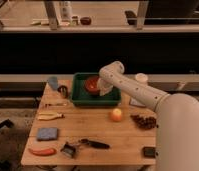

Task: Stack bowls into tray

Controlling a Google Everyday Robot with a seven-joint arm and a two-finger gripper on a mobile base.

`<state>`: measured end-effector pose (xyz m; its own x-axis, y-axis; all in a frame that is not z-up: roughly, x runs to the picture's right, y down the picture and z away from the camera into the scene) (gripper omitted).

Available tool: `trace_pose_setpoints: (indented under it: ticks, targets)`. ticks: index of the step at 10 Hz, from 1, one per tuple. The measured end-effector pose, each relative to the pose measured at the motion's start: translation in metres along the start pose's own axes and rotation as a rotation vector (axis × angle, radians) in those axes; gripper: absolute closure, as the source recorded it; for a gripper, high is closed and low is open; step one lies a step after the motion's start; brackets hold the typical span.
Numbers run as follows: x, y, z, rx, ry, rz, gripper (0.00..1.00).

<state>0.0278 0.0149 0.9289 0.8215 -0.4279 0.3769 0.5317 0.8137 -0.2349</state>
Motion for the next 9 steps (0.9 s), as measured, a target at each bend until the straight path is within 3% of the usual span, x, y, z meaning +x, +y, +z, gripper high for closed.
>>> trace_pose_setpoints:
  ticks: [9]
  targets:
    - [0.007, 0.001, 0.024, -0.028, 0.038, 0.018, 1.0]
